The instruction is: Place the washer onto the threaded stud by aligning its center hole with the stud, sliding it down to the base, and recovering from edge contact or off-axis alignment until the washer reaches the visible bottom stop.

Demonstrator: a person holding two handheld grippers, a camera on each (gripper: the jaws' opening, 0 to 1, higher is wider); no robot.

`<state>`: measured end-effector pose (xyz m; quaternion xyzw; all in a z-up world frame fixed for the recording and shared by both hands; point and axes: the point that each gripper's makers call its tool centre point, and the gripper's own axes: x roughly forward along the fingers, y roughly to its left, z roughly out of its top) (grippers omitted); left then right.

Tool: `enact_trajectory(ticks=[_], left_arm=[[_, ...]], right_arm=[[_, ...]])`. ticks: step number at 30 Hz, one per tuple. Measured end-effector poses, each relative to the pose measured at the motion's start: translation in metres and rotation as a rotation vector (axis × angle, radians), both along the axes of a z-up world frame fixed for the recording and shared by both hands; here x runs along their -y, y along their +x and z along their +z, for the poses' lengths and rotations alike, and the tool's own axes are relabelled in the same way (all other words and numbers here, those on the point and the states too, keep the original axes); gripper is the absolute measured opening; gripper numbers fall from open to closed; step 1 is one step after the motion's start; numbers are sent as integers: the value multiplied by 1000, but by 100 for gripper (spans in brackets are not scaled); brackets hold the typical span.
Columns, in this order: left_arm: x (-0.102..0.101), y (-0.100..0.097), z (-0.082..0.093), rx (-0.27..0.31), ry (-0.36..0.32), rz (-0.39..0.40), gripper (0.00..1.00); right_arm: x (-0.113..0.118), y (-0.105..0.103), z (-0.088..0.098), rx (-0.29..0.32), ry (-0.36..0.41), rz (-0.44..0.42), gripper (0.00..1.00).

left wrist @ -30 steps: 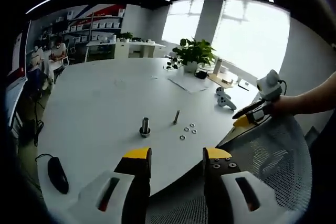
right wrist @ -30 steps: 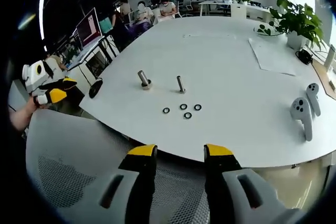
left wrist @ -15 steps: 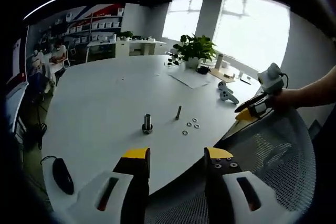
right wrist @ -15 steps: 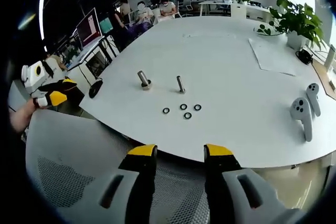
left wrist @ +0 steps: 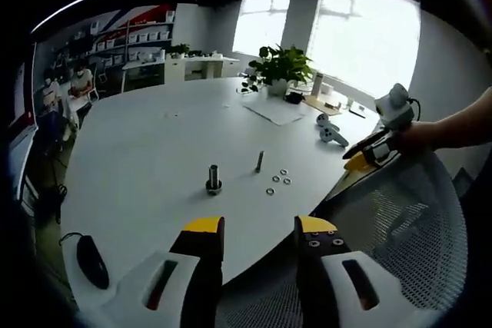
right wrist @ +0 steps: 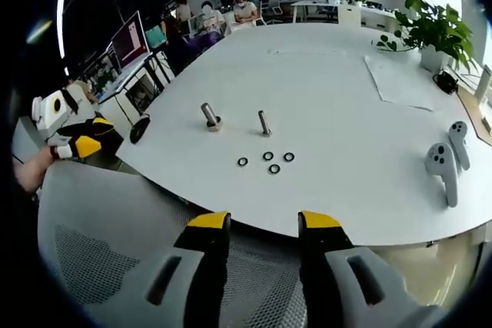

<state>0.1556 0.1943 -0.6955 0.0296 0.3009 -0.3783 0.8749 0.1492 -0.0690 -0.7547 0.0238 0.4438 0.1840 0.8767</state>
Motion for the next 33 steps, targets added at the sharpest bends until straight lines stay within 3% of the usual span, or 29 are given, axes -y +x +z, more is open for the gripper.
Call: enact_trajectory(ticks=[13, 21, 25, 29, 33], left_arm=[[-2, 2, 3, 9, -18, 12, 33], [-3, 3, 5, 16, -24, 9, 34], [-3, 3, 8, 24, -39, 20, 34], [-5, 5, 8, 28, -38, 28, 34], [-5, 5, 8, 30, -39, 32, 34]], right_arm=[[-4, -3, -3, -18, -14, 26, 40], [-3, 7, 9, 18, -43, 31, 40], [-5, 7, 3, -34, -67, 90, 40], [-12, 25, 2, -45, -48, 101, 40], [-19, 46, -14, -57, -54, 98, 40]])
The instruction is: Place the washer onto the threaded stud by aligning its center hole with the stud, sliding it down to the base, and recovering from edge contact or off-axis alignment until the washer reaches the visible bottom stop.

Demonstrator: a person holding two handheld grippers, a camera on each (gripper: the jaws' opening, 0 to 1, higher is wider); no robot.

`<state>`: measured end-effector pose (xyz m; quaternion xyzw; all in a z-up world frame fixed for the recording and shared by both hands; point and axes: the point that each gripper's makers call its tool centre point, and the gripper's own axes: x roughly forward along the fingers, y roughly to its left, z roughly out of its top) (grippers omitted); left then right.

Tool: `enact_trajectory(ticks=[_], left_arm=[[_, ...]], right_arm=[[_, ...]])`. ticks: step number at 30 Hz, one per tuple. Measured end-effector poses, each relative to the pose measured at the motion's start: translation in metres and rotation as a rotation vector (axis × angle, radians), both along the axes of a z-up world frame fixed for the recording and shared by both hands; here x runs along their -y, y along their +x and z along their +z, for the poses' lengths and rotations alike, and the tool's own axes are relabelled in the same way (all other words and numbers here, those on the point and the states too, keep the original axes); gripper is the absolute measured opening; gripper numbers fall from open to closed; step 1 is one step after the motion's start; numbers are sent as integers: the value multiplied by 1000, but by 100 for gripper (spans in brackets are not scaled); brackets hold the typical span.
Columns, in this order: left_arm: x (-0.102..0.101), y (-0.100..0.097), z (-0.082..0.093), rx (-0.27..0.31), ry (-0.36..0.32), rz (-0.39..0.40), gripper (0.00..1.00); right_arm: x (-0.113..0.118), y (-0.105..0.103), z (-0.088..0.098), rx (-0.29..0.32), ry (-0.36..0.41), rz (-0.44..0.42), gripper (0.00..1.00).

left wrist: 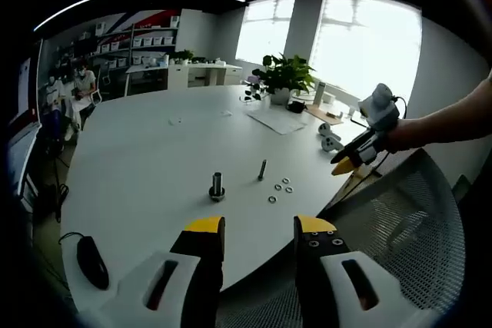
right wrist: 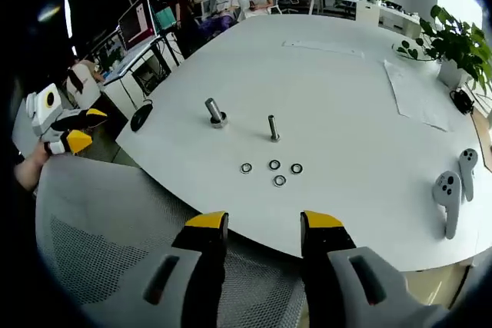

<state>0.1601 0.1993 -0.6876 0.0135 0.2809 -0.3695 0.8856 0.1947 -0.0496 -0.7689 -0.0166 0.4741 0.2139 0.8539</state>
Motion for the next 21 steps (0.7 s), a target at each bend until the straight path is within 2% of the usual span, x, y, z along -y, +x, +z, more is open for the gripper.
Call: enact_trajectory(ticks=[4, 9, 11, 21], left_arm=[[0, 0, -1, -3, 3, -7, 33], [2, -2, -2, -11, 6, -20, 33], [1, -1, -2, -12, 6, -15, 33], [3, -4, -6, -24, 23, -39, 33]], right_arm=[[-8, 14, -17, -22, 31, -27, 38], [-7, 28, -41, -31, -11, -24, 37], [-7, 28, -51, -64, -40, 1, 37], [-8, 42, -82, -119, -80, 40, 37]])
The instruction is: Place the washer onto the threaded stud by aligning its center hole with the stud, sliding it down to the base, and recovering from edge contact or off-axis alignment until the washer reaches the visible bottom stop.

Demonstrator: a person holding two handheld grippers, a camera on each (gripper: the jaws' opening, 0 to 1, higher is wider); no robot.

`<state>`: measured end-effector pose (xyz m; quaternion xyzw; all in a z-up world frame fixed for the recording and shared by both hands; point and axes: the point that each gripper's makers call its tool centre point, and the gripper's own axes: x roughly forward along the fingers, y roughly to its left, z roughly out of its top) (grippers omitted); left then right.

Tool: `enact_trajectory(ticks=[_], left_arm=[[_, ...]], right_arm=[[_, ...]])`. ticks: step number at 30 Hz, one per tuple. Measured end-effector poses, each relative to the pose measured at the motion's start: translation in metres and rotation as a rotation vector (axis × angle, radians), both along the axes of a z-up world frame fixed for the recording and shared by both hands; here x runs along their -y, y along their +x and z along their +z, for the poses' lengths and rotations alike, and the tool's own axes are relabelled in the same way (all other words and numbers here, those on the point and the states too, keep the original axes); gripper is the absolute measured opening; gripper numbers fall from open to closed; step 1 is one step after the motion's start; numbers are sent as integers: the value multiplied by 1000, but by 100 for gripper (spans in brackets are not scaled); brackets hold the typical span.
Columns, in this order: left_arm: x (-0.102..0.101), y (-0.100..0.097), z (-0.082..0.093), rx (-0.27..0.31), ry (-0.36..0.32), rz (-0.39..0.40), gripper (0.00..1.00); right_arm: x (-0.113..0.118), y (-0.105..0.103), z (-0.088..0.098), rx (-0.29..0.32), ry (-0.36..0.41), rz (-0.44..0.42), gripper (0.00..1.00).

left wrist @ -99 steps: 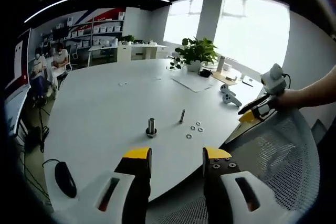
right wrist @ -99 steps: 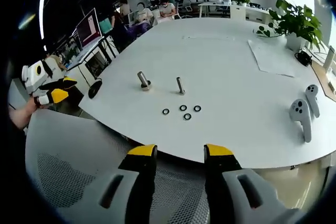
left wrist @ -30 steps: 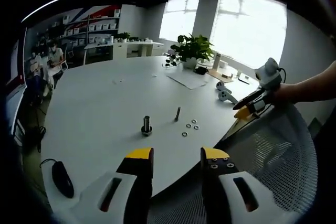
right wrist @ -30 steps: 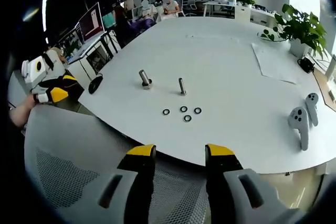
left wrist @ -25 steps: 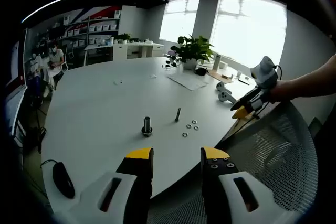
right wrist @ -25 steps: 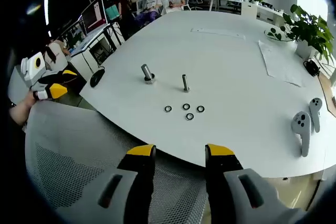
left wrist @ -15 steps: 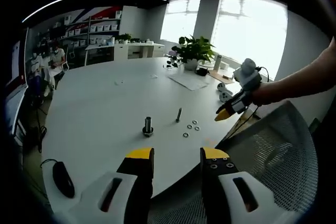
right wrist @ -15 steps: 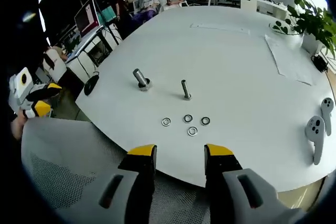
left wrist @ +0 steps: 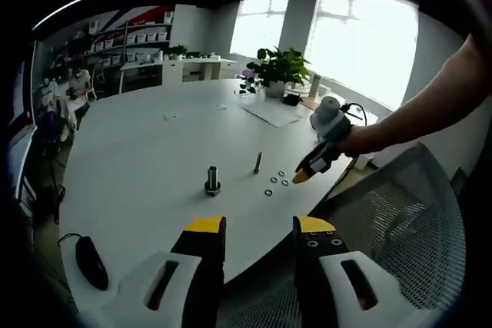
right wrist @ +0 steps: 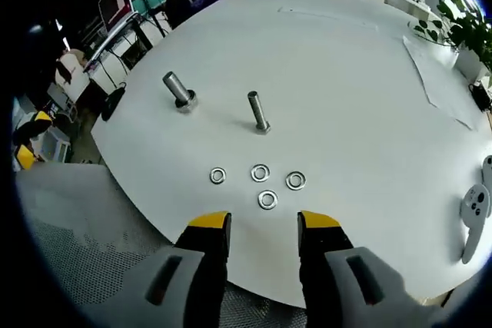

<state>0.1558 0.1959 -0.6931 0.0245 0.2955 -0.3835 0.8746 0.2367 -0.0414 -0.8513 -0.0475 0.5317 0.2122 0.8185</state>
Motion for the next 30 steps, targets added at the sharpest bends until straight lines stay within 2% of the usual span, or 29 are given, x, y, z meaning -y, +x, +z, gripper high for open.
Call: enact_trajectory(ticks=[9, 15, 19, 25, 27, 30], left_arm=[[-2, 2, 0, 3, 3, 15, 32], [-3, 1, -1, -3, 9, 14, 32], [-4, 2, -1, -5, 5, 22, 31], [-4, 2, -3, -9, 12, 18, 31], [-4, 2, -2, -7, 9, 22, 31], [-5, 3, -1, -3, 6, 27, 31]], right_arm=[[5, 12, -15, -15, -2, -25, 36], [3, 22, -5, 22, 17, -48, 36], [1, 19, -3, 38, -24, 34, 36], [-3, 14, -3, 41, -40, 81, 35], [0, 10, -2, 32, -58, 113, 31], [3, 3, -3, 23, -79, 147, 30]])
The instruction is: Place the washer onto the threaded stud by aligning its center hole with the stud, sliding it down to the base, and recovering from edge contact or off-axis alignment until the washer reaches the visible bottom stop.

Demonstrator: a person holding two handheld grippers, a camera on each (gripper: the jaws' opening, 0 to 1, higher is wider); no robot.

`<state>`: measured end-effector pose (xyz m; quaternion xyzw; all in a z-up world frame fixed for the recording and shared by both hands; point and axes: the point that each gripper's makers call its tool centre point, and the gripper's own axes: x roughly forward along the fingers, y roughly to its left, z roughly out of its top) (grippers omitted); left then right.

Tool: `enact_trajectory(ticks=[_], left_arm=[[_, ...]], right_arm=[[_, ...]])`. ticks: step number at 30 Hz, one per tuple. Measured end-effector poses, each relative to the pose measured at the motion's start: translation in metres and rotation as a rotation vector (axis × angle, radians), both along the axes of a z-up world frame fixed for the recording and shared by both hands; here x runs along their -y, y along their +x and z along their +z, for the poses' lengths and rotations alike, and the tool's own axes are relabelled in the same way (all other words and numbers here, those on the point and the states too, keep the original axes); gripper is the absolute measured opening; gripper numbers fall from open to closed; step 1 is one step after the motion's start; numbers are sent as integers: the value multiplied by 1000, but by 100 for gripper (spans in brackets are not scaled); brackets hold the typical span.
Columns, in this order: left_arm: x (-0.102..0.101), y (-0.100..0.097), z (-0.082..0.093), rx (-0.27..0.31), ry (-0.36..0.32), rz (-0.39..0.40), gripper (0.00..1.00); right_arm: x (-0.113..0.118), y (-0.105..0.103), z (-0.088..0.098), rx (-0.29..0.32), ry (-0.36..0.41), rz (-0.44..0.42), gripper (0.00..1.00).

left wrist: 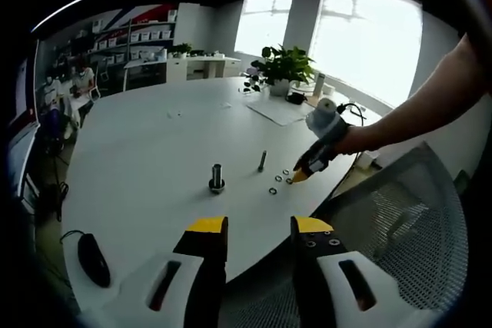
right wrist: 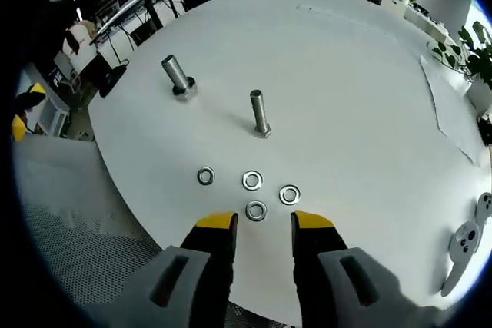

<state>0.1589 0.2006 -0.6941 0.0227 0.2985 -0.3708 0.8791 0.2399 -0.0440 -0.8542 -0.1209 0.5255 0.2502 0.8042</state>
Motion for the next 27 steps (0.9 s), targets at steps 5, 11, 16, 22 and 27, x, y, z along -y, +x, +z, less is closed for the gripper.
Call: enact_trajectory(ticks=[5, 11, 16, 22, 27], left_arm=[[-1, 1, 0, 3, -1, 8, 31], [-1, 1, 0, 3, 3, 9, 31], [-2, 1, -1, 0, 6, 10, 31], [-1, -1, -3, -7, 15, 0, 30], [-1, -1, -4, -10, 20, -1, 30]], right_arm=[[-2, -4, -6, -21, -23, 33, 29], [-13, -4, -14, -36, -79, 135, 25], [-15, 1, -14, -29, -121, 189, 22], [-16, 0, -14, -107, -194, 290, 22], [-16, 3, -16, -173, -249, 369, 20]])
